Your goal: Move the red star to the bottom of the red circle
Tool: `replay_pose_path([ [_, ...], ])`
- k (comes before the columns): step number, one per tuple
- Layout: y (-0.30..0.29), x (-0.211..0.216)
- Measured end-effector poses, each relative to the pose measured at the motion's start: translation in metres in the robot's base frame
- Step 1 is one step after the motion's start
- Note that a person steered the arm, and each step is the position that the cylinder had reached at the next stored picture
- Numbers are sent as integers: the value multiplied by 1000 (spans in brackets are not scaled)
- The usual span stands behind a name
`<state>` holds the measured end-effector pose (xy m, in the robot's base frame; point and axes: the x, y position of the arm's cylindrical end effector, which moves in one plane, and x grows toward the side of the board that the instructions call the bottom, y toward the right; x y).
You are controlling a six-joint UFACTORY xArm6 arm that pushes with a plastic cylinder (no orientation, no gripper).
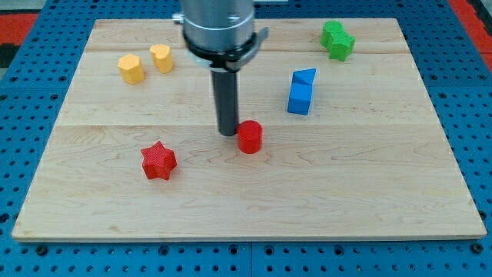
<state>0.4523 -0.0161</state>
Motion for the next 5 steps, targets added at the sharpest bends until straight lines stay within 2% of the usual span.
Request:
replay_pose_path([
  [1, 39, 0],
  [2, 32, 1],
  [3, 3, 23],
  [5, -92, 14],
])
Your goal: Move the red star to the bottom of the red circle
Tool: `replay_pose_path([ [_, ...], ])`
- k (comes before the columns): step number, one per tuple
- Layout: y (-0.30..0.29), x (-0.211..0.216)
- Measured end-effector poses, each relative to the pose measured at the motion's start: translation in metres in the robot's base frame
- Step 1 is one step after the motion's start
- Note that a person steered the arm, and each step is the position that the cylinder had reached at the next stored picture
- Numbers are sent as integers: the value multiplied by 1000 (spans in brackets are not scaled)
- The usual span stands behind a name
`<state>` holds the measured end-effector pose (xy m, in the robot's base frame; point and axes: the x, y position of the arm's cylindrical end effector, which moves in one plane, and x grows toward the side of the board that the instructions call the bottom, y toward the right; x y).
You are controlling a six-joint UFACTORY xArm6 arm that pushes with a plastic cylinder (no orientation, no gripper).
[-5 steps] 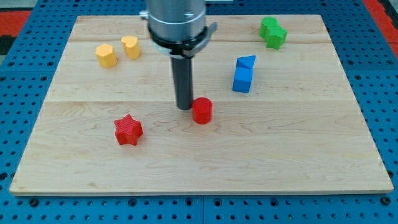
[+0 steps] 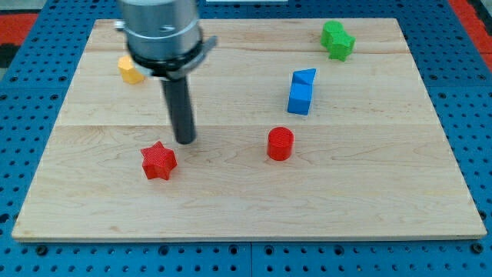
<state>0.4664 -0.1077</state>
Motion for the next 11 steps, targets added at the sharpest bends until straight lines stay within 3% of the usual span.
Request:
replay_pose_path([
  [2, -28, 19],
  [4, -20, 18],
  [5, -63, 17],
  [6, -71, 42],
  [8, -39, 60],
  [11, 84, 55],
])
